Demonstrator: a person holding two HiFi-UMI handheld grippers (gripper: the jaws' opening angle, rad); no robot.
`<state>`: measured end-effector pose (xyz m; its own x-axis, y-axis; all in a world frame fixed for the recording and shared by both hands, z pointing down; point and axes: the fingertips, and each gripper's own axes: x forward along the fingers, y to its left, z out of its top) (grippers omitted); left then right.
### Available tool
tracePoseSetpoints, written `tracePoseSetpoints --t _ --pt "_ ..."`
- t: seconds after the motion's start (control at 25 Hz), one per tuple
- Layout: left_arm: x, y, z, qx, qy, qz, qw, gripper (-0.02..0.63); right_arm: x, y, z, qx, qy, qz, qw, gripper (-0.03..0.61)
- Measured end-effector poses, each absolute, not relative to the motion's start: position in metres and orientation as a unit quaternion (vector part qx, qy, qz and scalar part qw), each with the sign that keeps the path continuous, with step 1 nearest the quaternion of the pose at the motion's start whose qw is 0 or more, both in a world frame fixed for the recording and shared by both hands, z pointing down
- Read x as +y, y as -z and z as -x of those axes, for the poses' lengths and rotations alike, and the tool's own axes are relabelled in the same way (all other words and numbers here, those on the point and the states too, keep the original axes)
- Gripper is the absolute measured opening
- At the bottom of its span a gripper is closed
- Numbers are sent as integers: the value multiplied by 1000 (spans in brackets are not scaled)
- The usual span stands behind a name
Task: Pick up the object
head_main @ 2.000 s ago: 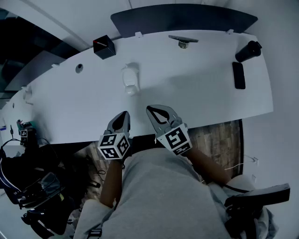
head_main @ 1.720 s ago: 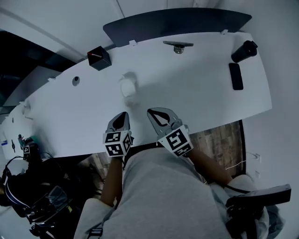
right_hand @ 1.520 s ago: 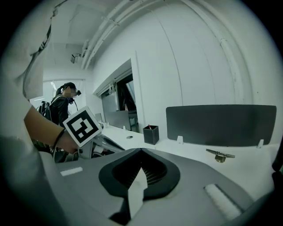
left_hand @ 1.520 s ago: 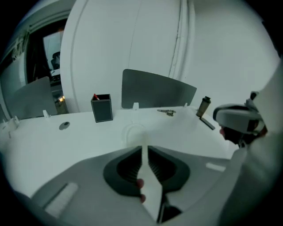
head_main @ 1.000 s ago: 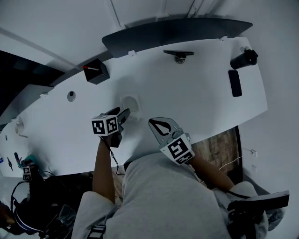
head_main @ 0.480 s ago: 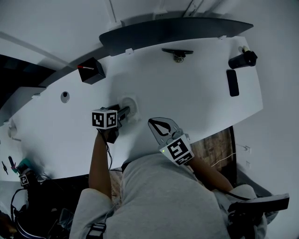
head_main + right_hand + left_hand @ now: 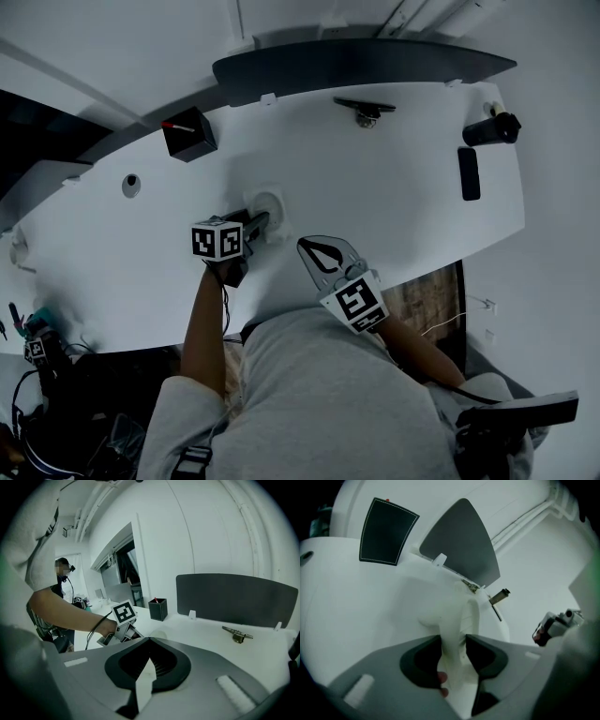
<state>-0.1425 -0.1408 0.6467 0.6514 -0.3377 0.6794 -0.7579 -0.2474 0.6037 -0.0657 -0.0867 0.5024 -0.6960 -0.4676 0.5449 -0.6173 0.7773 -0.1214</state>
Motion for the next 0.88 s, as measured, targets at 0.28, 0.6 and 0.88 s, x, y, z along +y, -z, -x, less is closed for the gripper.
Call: tracePoseSetpoints --t 0.28,0.6,0.88 --pt "-140 -631 136 -389 -182 -776 461 126 -86 -501 62 -908 -144 -302 252 3" --pt "-136 -600 136 -444 -159 -791 390 123 -81 -496 64 -911 -133 -301 248 3" --pt "-139 -532 132 -498 -133 -807 287 123 -88 -485 60 -912 -111 -314 241 2"
